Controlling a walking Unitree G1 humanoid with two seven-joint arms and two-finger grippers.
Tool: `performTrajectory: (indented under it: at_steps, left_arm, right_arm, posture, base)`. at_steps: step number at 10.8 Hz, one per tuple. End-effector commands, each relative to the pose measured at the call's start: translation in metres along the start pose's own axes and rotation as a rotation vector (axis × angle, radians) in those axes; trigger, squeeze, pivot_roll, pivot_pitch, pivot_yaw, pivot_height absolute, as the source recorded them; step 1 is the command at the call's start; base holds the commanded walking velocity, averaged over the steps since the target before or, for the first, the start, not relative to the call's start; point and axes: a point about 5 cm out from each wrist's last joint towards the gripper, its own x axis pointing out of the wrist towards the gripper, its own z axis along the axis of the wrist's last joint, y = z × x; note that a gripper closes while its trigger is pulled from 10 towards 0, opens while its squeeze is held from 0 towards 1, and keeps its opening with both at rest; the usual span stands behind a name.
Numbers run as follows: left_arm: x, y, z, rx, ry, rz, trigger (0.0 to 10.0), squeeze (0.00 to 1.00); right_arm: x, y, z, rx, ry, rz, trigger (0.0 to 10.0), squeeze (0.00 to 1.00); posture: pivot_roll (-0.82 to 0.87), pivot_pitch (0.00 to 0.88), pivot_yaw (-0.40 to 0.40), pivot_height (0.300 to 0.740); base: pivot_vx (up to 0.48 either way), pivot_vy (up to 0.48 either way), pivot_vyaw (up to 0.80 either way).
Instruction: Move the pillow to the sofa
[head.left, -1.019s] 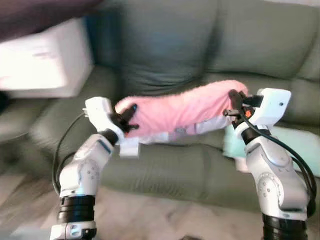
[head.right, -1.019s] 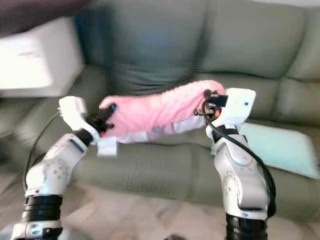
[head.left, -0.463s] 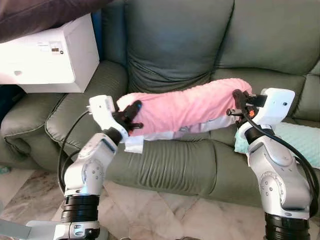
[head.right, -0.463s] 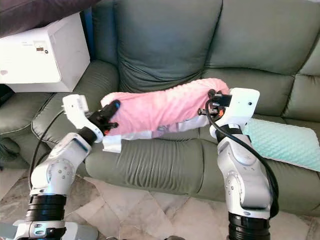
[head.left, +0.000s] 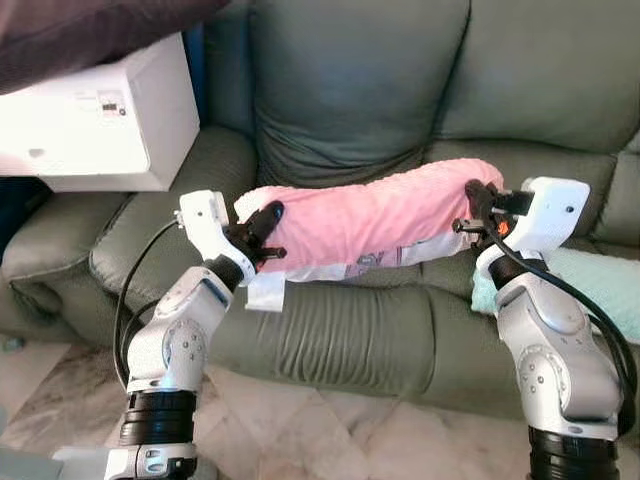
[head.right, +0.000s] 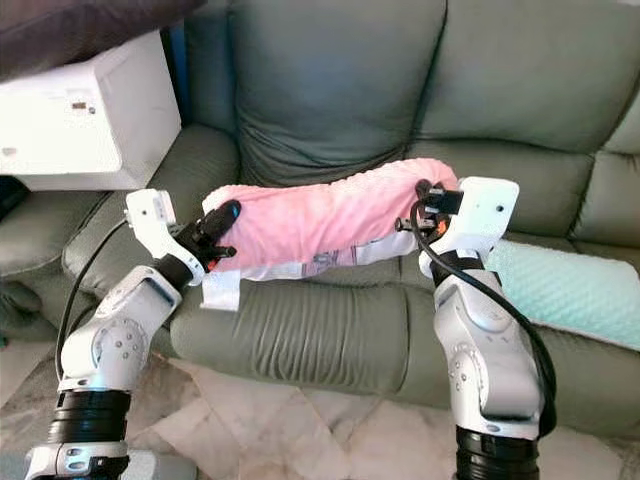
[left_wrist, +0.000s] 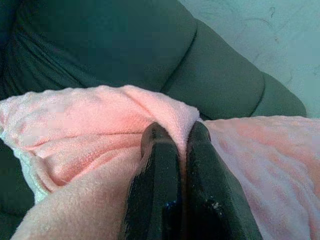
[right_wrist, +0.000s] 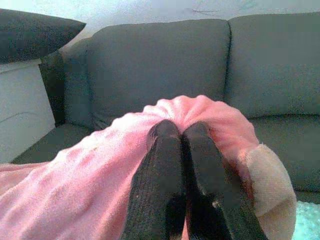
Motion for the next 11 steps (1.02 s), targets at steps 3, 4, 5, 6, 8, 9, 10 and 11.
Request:
performTrajectory:
  at_steps: [3,4,5,6,8,9,10,11]
  left_arm:
    - [0.0015,-0.0051,0.0015,0.019,-0.001,-0.035,0.0,0.00]
    - [0.0015,-0.0047,0.0009,0.016,0.000,-0.033,0.0,0.00]
    - [0.0014,-0.0045,0.0007,0.015,0.001,-0.033,0.0,0.00]
    - [0.0013,-0.0038,-0.0001,0.012,0.004,-0.031,0.0,0.00]
    - [0.0010,-0.0023,0.0005,0.014,-0.004,-0.017,0.0,0.00]
    - [0.0002,0.0006,-0.0002,0.021,-0.001,-0.008,0.0,0.00]
    - [0.0000,0.0016,-0.0002,0.030,0.003,-0.005,0.0,0.00]
    - [-0.0003,0.0048,-0.0008,0.053,0.007,0.003,0.0,0.00]
  right_arm:
    - [-0.0016,0.0007,0.0049,-0.007,-0.025,-0.001,0.0,0.00]
    - [-0.0019,0.0006,0.0044,-0.007,-0.023,-0.001,0.0,0.00]
    - [-0.0020,0.0005,0.0044,-0.007,-0.023,-0.001,0.0,0.00]
    - [-0.0024,0.0003,0.0041,-0.008,-0.021,-0.001,0.0,0.00]
    - [-0.0035,0.0006,0.0030,-0.006,-0.016,0.001,0.0,0.00]
    - [-0.0042,0.0009,0.0016,-0.006,-0.012,0.003,0.0,0.00]
    - [-0.0044,0.0014,0.0013,-0.005,-0.012,0.003,0.0,0.00]
    - [-0.0046,0.0014,0.0001,-0.006,-0.008,0.003,0.0,0.00]
  posture:
    - [-0.21,0.099,-0.018,0.740]
    - [-0.21,0.099,-0.017,0.740]
    - [-0.21,0.099,-0.018,0.740]
    - [-0.21,0.100,-0.019,0.740]
    - [-0.21,0.105,-0.019,0.740]
    - [-0.21,0.107,-0.018,0.740]
    - [-0.21,0.108,-0.018,0.740]
    - [-0.21,0.108,-0.018,0.740]
  base:
    - [0.423,0.000,0.00]
    - [0.424,0.000,0.00]
    - [0.424,0.000,0.00]
    - [0.405,0.000,0.00]
    - [0.195,0.000,0.00]
    - [0.000,0.000,0.00]
    - [0.000,0.000,0.00]
    - [0.000,0.000,0.00]
